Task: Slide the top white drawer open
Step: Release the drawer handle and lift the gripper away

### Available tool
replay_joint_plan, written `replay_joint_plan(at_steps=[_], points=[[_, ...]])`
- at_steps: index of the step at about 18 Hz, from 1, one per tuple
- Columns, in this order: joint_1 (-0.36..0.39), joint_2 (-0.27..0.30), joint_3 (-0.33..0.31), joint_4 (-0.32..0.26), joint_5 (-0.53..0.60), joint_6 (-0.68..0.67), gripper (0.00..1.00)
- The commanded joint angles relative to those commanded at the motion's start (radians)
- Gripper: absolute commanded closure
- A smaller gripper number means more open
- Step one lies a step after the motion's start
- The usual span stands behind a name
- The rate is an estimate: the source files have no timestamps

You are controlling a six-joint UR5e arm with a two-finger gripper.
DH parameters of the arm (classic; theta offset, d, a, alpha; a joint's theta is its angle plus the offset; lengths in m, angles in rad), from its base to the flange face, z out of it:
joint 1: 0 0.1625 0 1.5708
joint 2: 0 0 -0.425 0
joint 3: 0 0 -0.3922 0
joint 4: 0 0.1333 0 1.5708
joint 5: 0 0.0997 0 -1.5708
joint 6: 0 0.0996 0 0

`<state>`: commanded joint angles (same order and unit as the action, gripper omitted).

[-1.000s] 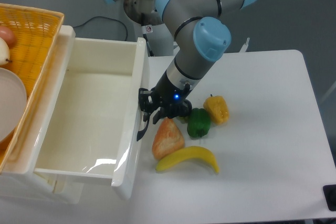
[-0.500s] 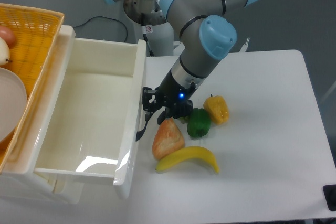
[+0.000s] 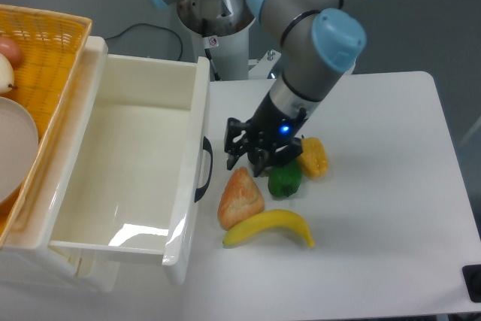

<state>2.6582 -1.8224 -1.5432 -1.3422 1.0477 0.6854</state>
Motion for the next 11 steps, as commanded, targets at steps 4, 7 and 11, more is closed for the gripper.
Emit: replay_joint_plan(at_steps=[4, 7, 11], points=[[0.038, -0.006, 0.005, 0.011, 0.041, 0.071, 0.0], [0.057, -0.011, 0.006, 0.017, 0.106, 0.186, 0.0], [0.062, -0.066, 0.002, 0.083, 0.326, 0.382, 0.0]])
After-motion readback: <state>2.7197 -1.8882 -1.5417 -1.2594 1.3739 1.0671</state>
